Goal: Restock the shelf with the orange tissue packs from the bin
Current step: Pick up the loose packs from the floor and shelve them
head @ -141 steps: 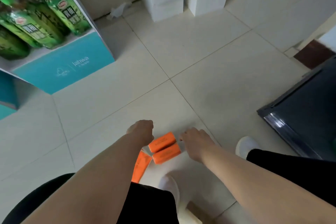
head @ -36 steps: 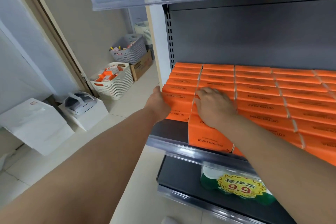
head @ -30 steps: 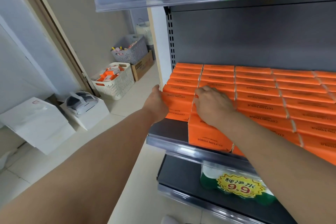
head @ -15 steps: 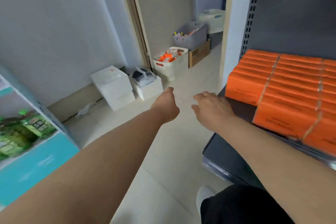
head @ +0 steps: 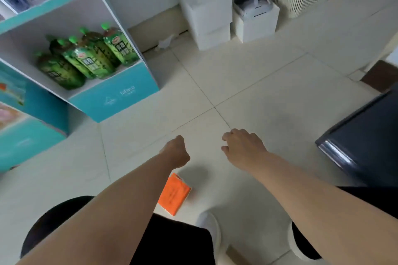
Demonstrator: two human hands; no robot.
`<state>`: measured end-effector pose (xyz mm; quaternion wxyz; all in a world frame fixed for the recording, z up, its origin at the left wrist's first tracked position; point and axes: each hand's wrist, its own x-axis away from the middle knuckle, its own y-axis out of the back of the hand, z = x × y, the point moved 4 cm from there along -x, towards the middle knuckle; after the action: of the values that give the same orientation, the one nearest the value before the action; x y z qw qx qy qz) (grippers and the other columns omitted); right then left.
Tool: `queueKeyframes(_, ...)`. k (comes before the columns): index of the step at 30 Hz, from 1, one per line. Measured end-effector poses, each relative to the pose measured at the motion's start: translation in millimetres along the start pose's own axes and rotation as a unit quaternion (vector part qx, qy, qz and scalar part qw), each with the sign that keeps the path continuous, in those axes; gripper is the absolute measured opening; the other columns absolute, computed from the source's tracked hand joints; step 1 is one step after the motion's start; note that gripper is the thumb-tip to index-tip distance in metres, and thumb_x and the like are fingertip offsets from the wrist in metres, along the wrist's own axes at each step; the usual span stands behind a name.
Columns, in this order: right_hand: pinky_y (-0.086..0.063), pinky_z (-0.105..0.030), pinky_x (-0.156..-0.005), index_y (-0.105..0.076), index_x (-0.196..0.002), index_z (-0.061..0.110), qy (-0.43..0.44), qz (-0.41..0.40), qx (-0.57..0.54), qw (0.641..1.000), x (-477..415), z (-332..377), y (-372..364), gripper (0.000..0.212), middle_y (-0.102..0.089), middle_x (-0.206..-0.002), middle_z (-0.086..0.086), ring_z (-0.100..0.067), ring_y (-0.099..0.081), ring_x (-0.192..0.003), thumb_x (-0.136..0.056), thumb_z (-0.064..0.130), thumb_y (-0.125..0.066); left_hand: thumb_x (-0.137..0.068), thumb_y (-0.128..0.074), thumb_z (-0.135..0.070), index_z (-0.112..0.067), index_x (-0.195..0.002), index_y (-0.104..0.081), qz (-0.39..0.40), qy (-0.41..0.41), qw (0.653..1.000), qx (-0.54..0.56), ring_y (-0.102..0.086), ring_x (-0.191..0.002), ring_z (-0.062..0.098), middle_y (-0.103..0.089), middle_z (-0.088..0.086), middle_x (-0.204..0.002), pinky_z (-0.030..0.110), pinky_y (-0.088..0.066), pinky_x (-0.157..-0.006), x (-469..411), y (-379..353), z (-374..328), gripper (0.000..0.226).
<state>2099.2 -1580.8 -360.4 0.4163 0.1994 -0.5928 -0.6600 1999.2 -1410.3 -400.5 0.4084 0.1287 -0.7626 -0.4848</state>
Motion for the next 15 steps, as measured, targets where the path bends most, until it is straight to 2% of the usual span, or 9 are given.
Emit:
queueKeyframes(2,-0.041,-0.036,-0.09,-0.05,-0.128,0.017,0.01,0.044,-0.008,0.999,-5.4,12.3,-38.2,0.034,-0.052,-0.124,-0.003,-0.023,-0.049,-0.115,-0.1,0.031,-0.038,-0.084,-0.06,-0.016,-0.009,-0.13,-0.04,0.043,0.037,0.998,-0.016,-0.052,-0.118,0.027,-0.052,0.008,-0.13,0.032,-0.045,-0.087,0.5,-36.4,32.2,0.051)
queueKeyframes(5,-0.041,-0.036,-0.09,-0.05,-0.128,0.017,0.028,0.087,-0.014,0.996,-15.2,32.4,-85.9,0.032,-0.052,-0.125,-0.003,-0.023,-0.049,-0.116,-0.099,0.029,-0.039,-0.084,-0.056,-0.014,-0.009,-0.121,-0.042,0.08,0.102,0.991,-0.031,-0.056,-0.11,0.026,-0.056,0.008,-0.122,0.03,-0.045,-0.079,-2.6,-69.9,79.7,0.04)
queueKeyframes(7,-0.04,-0.035,-0.09,-0.049,-0.128,0.018,0.023,0.113,-0.02,0.993,-22.4,40.5,-111.7,0.032,-0.052,-0.126,-0.003,-0.022,-0.049,-0.116,-0.099,0.024,-0.04,-0.084,-0.056,-0.016,-0.008,-0.118,-0.042,0.095,0.132,0.985,-0.05,-0.057,-0.11,0.026,-0.056,0.009,-0.12,0.031,-0.045,-0.081,-7.1,-85.1,103.0,0.038)
queueKeyframes(12,-0.04,-0.036,-0.092,-0.049,-0.127,0.015,0.023,0.144,-0.031,0.989,-38.0,55.6,-152.3,0.031,-0.052,-0.126,-0.005,-0.024,-0.048,-0.117,-0.098,0.018,-0.039,-0.075,-0.072,-0.022,-0.007,-0.127,-0.032,0.145,0.239,0.96,-0.011,-0.055,-0.114,0.028,-0.051,0.012,-0.125,0.034,-0.049,-0.089,-9.8,-122.8,153.1,0.067)
queueKeyframes(15,-0.039,-0.037,-0.094,-0.047,-0.129,0.014,0.049,0.167,-0.043,0.984,-41.4,68.6,-171.6,0.032,-0.05,-0.127,-0.007,-0.025,-0.046,-0.119,-0.101,0.022,-0.035,-0.071,-0.08,-0.022,-0.006,-0.134,-0.022,0.154,0.32,0.932,0.078,-0.052,-0.115,0.032,-0.044,0.015,-0.13,0.04,-0.052,-0.086,-12.4,-137.4,177.7,0.087)
